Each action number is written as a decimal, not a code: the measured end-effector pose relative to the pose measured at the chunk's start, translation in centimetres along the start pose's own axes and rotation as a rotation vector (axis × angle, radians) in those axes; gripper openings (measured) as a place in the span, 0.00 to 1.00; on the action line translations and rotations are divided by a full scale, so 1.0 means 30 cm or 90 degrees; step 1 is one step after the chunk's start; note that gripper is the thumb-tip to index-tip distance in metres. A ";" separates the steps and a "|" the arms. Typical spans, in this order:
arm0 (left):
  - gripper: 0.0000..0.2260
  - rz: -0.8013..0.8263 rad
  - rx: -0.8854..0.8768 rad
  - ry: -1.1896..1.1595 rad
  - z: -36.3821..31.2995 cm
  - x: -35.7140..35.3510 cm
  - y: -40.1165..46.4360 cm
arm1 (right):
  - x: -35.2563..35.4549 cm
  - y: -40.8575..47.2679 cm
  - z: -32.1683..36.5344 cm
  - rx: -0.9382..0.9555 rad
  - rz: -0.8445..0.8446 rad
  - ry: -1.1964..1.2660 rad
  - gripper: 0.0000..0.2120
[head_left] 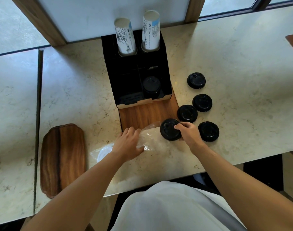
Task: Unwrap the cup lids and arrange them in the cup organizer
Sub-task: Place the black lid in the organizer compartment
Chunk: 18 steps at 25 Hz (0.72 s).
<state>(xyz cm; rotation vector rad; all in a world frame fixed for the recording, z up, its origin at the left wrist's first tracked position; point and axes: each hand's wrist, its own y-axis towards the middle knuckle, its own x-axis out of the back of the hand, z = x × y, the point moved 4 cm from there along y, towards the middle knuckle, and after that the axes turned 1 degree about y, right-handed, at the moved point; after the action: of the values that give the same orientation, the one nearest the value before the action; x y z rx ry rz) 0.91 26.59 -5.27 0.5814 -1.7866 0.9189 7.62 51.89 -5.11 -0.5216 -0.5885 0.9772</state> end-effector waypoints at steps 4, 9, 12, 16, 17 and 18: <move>0.31 -0.015 0.029 -0.017 0.015 0.012 0.036 | -0.018 0.031 0.065 -0.032 0.023 0.139 0.20; 0.29 -0.021 0.055 -0.015 0.049 0.033 0.066 | -0.079 0.061 0.158 -0.040 0.083 0.231 0.19; 0.30 -0.006 0.056 -0.016 0.072 0.040 0.083 | -0.116 0.086 0.224 -0.059 0.085 0.280 0.16; 0.34 0.008 0.052 -0.016 0.097 0.039 0.105 | -0.168 0.128 0.306 -0.054 0.086 0.286 0.15; 0.35 0.010 0.056 -0.015 0.104 0.038 0.111 | -0.182 0.140 0.327 -0.055 0.083 0.301 0.15; 0.36 0.013 0.061 -0.015 0.111 0.037 0.116 | -0.195 0.152 0.349 -0.055 0.074 0.313 0.14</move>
<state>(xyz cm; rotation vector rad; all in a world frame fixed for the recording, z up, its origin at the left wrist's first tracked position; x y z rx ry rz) -3.94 26.03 -6.07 0.6379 -1.7789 1.0208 -4.66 50.37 -1.72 -0.8494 -0.1604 0.8916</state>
